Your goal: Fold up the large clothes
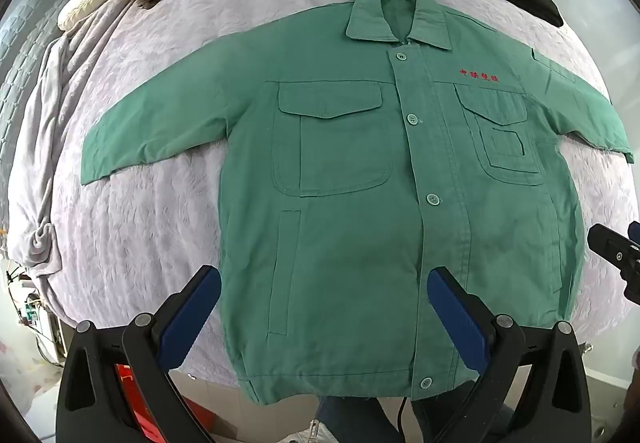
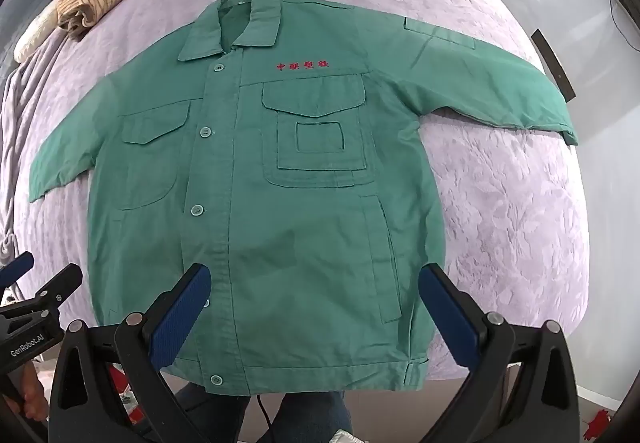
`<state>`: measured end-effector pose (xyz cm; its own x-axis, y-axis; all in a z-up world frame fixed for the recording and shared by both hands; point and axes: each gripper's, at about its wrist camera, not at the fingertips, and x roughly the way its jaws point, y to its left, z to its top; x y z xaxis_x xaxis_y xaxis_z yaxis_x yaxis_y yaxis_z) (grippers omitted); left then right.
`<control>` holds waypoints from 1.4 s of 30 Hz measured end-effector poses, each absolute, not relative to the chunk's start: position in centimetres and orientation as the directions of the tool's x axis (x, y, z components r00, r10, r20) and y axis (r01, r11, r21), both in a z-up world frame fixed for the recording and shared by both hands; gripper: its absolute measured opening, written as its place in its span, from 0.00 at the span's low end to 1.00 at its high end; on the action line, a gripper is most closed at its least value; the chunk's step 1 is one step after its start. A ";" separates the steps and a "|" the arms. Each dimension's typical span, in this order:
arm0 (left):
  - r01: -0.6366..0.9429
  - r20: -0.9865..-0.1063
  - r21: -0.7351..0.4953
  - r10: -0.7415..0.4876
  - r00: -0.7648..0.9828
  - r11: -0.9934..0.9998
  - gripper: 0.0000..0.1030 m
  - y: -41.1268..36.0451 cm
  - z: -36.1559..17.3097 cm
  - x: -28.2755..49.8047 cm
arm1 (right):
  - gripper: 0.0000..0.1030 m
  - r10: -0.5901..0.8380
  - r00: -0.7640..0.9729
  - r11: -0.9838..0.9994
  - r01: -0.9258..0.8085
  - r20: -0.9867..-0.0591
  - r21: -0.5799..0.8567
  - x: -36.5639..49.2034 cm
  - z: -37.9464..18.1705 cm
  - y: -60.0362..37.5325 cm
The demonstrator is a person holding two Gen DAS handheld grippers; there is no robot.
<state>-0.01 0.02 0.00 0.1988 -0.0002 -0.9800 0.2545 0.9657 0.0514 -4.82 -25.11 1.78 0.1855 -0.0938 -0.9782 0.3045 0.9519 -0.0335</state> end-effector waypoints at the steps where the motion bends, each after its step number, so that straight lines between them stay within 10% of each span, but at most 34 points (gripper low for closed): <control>1: 0.254 -0.980 0.053 0.002 0.199 0.966 1.00 0.0 0.0 0.0 | 1.00 -0.095 0.186 0.952 0.303 -0.978 -0.034 -4.8 1.8 -25.1; 42: 0.250 -0.980 0.049 -0.001 0.197 0.967 1.00 1.0 0.0 -0.1 | 1.00 -0.089 0.180 0.954 0.299 -0.980 -0.032 -4.5 1.6 -24.7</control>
<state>-0.05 1.04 0.02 0.1970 -0.0013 -0.9804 0.2502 0.9670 0.0490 -4.54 -24.68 1.64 0.1801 -0.0891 -0.9796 0.2993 0.9536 -0.0317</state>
